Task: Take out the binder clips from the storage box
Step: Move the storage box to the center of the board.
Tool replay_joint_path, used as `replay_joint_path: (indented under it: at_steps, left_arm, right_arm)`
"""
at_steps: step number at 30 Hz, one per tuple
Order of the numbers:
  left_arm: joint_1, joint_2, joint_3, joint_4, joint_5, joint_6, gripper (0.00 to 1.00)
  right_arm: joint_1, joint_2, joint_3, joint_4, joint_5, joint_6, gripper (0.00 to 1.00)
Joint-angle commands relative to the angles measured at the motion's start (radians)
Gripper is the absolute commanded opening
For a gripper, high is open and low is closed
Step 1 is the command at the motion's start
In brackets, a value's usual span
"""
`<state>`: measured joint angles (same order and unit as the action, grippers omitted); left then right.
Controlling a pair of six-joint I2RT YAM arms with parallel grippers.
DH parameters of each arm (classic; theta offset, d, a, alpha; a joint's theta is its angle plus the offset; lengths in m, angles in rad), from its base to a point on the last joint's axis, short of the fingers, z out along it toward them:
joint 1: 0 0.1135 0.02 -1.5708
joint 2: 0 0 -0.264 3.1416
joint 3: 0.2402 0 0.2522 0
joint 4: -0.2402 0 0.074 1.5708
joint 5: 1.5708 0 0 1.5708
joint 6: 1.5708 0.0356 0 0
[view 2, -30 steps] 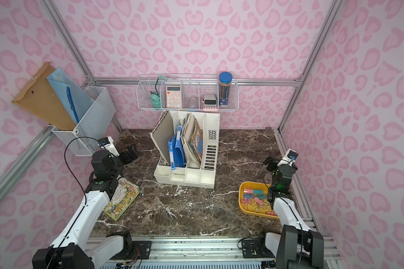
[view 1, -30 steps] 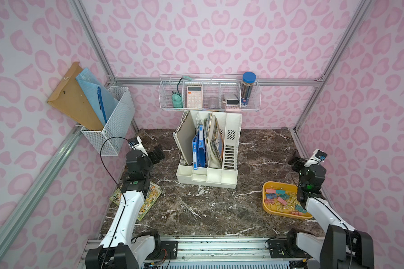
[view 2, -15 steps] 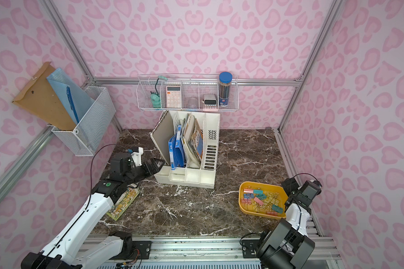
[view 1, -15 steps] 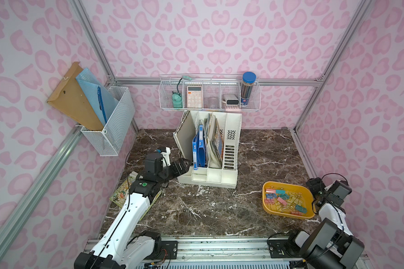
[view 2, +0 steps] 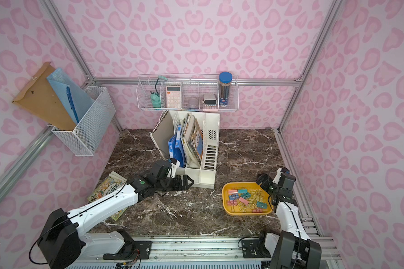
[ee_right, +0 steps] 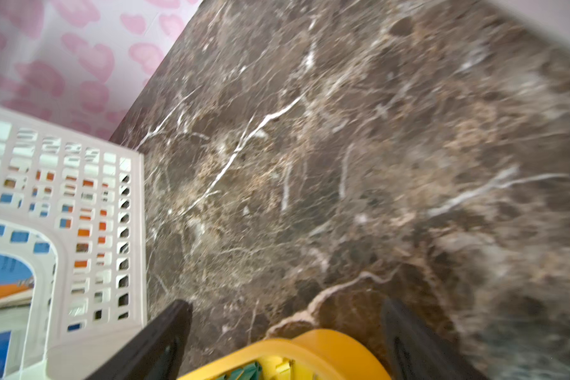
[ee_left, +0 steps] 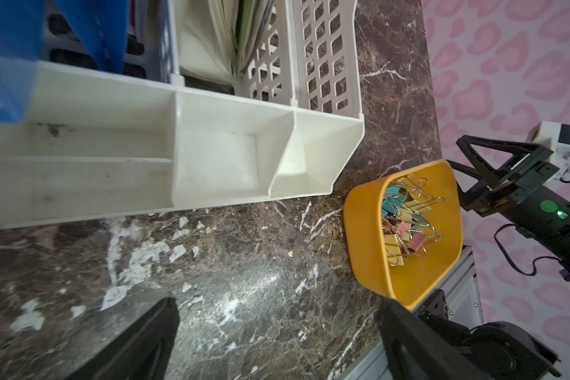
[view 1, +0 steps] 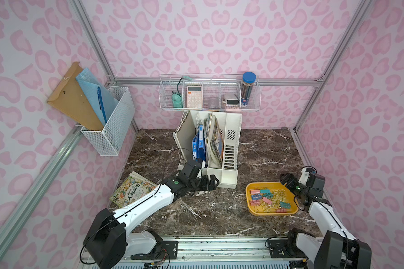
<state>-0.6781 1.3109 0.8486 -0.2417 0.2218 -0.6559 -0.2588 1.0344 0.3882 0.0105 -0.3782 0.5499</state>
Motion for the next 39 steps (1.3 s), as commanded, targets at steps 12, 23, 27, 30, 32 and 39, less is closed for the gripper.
replay_joint_path:
  at_steps: [12,23,27,30,32,39]
  left_arm:
    - [-0.122,0.144,-0.043,0.219,0.085,-0.285,1.00]
    - [-0.198,0.242,-0.036,0.298,0.057,-0.466,0.99]
    - [-0.187,0.177,-0.031,0.155,-0.036,-0.488,1.00]
    - [-0.164,0.147,-0.030,0.112,-0.035,-0.474,0.99]
    - [-0.146,0.139,-0.021,0.073,-0.038,-0.466,0.99]
    - [-0.069,0.115,-0.036,0.021,-0.043,-0.449,0.99]
  right_arm:
    - [0.250,-0.178,-0.033,-0.163,0.019,0.017,0.93]
    - [0.456,-0.244,-0.085,-0.156,0.013,0.168,0.90]
    - [0.547,-0.234,-0.080,-0.125,0.027,0.217,0.91]
    - [0.614,-0.217,-0.070,-0.075,0.030,0.260,0.90]
    - [0.667,-0.196,-0.056,-0.047,0.043,0.282,0.91]
    - [0.817,-0.038,-0.009,0.067,0.086,0.336,0.91]
